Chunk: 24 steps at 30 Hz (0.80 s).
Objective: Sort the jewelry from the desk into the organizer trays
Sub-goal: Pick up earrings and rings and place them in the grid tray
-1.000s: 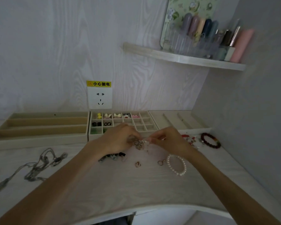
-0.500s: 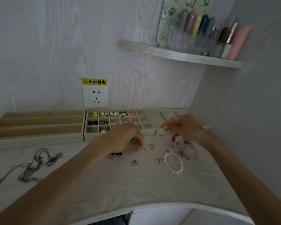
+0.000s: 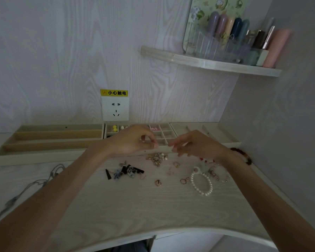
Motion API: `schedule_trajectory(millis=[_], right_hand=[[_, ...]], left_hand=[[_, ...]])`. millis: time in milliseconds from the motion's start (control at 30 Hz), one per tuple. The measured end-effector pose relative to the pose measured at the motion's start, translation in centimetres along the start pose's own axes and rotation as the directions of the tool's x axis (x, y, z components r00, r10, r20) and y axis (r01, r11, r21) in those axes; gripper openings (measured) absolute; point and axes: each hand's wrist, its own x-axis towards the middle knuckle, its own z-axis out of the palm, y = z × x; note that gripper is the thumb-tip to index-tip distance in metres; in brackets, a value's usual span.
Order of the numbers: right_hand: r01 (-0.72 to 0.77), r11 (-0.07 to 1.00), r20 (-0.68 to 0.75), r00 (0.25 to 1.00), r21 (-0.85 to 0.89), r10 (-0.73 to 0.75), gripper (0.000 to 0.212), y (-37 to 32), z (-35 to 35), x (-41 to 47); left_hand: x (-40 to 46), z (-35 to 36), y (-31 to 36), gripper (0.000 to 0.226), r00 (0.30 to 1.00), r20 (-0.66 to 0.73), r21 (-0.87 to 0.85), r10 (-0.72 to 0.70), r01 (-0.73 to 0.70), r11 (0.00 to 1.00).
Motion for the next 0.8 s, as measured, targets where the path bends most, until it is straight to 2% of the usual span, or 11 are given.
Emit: schedule_trajectory(millis=[100,200,300,400,533,700,800], right_hand=[[0.02,0.983,0.029,0.999,-0.183,-0.015,0.023,0.2,0.5,0.5],[0.033,0.955,0.063,0.998,-0.294,-0.016,0.019,0.4,0.4,0.3],[0.1,0.896,0.19,0.982,-0.433,-0.018,0.03,0.6,0.8,-0.2],[0.151,0.867,0.213,0.976,-0.475,-0.053,0.034,1.0,1.3,-0.4],[0.225,0.849,0.187,0.971,-0.478,-0.152,0.023,1.2,1.9,-0.6],[0.335,0.769,0.156,0.941,-0.545,-0.3,0.016,1.5,3.0,-0.5],[0.34,0.714,0.128,0.934,-0.612,-0.335,0.018,1.4,3.3,-0.2]], left_hand=[[-0.7,-0.5,-0.6,0.01,0.998,-0.063,0.053,-0.029,0.032,0.998],[-1.3,-0.6,-0.7,0.006,0.998,-0.06,0.057,-0.03,0.033,0.998],[-1.2,0.1,-0.6,0.008,0.999,-0.021,0.062,-0.024,0.025,0.998],[-0.6,0.8,-0.5,0.008,0.999,0.024,0.06,-0.024,0.022,0.998],[0.0,1.3,-0.3,0.016,0.999,0.046,0.059,-0.013,0.01,0.998],[-0.2,1.6,0.2,0.021,0.987,0.156,0.054,-0.033,0.024,0.998],[-0.6,0.2,0.1,0.025,0.991,0.126,0.031,-0.031,0.028,0.999]])
